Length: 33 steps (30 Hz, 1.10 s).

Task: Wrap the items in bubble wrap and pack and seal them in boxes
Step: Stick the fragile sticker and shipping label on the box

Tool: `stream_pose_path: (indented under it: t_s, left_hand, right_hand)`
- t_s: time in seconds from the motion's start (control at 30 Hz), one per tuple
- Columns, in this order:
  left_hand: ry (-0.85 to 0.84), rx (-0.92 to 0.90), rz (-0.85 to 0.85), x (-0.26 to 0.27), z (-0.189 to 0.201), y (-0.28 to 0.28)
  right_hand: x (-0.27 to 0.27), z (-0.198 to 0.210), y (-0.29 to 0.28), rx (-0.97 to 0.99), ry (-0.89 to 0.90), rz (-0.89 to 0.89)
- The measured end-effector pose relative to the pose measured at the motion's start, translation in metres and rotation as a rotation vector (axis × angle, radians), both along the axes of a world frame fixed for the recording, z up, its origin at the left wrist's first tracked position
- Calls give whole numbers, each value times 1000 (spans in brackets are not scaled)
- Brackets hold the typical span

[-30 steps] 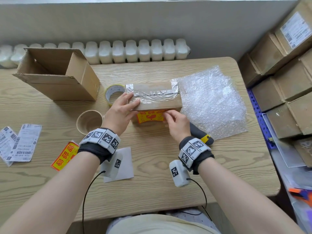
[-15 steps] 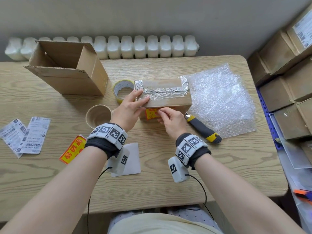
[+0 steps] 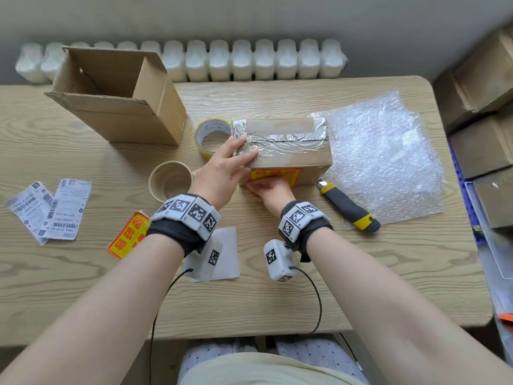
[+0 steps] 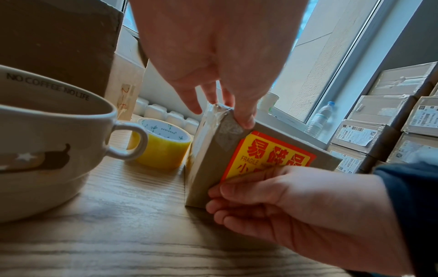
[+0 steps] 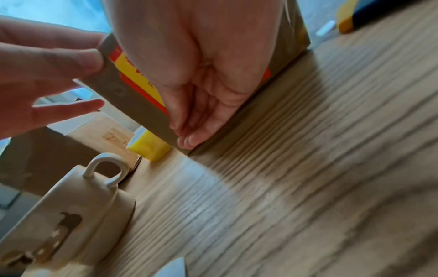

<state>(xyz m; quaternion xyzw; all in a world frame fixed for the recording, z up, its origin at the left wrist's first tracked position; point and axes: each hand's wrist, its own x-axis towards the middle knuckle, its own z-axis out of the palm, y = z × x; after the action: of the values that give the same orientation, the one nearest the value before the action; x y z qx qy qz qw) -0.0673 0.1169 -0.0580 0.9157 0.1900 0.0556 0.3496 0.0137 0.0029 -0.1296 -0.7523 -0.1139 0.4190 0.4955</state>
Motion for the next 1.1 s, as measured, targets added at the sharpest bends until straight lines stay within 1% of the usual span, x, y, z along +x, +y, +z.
stream_pose_path:
  t_s: [0.1, 0.17, 0.23, 0.3, 0.43, 0.5, 0.57, 0.77, 0.87, 0.93, 1.03, 1.1]
  left_hand:
    - [-6, 1, 0, -1, 1, -1]
    - [3, 15, -3, -1, 1, 0]
    - [2, 21, 1, -1, 1, 0]
    - [1, 15, 4, -1, 0, 0]
    - [7, 9, 9, -1, 0, 1]
    - [21, 5, 18, 0, 0, 0]
    - [31, -10, 23, 0, 1, 0]
    - [20, -79, 26, 0, 2, -3]
    - [19, -102, 31, 1, 5, -4]
    - [22, -106, 38, 2, 6, -5]
    - [38, -100, 45, 2, 7, -6]
    - [43, -96, 46, 2, 8, -7]
  right_hand:
    - [-1, 8, 1, 55, 139, -115]
    - [-1, 8, 1, 48, 197, -149]
    - [0, 2, 0, -7, 204, -171]
    - [4, -5, -4, -69, 238, -263]
    - [15, 9, -24, 18, 384, -452]
    - [22, 11, -36, 45, 410, -532]
    - [27, 17, -45, 64, 391, -578]
    - [29, 46, -51, 132, 280, -499]
    - [27, 57, -54, 114, 185, -447]
    - [28, 67, -58, 144, 122, -430]
    - [30, 82, -65, 245, 81, -434]
    - [30, 83, -69, 248, 95, -407]
